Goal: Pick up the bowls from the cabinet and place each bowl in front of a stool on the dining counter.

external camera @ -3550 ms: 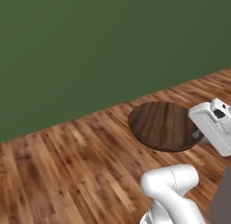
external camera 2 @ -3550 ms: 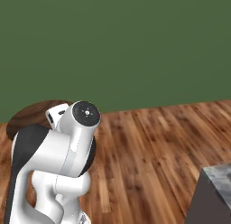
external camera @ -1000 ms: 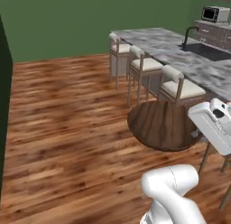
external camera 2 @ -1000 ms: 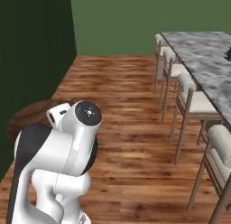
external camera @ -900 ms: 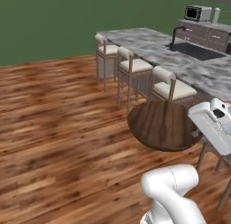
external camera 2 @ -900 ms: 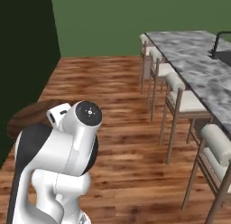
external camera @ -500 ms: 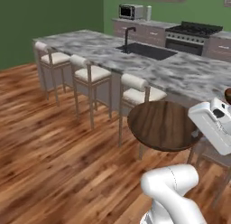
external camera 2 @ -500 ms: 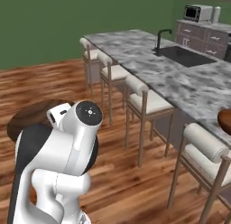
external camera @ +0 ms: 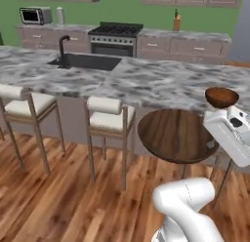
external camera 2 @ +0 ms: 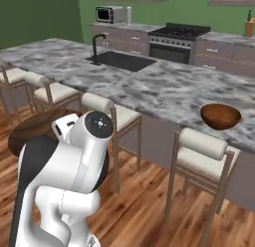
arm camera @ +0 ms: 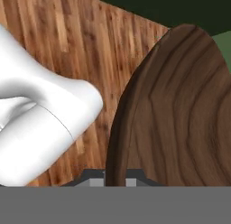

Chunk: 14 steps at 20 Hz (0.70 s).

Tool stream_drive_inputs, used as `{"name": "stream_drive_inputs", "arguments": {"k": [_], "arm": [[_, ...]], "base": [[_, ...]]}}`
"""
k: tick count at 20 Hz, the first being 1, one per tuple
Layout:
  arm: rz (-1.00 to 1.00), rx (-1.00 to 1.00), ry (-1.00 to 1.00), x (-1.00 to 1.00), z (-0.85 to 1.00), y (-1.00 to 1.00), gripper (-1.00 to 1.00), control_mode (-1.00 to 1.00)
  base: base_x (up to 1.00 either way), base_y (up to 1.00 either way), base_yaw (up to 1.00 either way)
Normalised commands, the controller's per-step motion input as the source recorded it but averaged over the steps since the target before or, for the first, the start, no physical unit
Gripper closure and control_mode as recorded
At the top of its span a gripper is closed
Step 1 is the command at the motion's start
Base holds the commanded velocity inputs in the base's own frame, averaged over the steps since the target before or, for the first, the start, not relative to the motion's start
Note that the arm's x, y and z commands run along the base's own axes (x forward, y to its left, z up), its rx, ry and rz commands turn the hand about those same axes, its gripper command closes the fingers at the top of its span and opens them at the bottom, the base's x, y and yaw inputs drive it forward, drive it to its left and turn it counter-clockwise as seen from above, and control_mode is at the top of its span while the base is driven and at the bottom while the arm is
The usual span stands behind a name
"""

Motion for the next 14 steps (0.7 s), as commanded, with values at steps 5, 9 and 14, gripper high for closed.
{"name": "stream_drive_inputs", "arguments": {"k": [5, 9, 14], "arm": [[0.00, 0.00, 0.00, 0.00, 0.00, 0.00, 1.00, 1.00], [0.00, 0.00, 0.00, 0.00, 0.00, 0.00, 1.00, 1.00], [0.00, 0.00, 0.00, 0.00, 0.00, 0.00, 1.00, 1.00]], "base": [[0.73, 0.62, -0.77], [0.74, 0.91, -0.60], [0.43, 0.61, -0.30]]}}
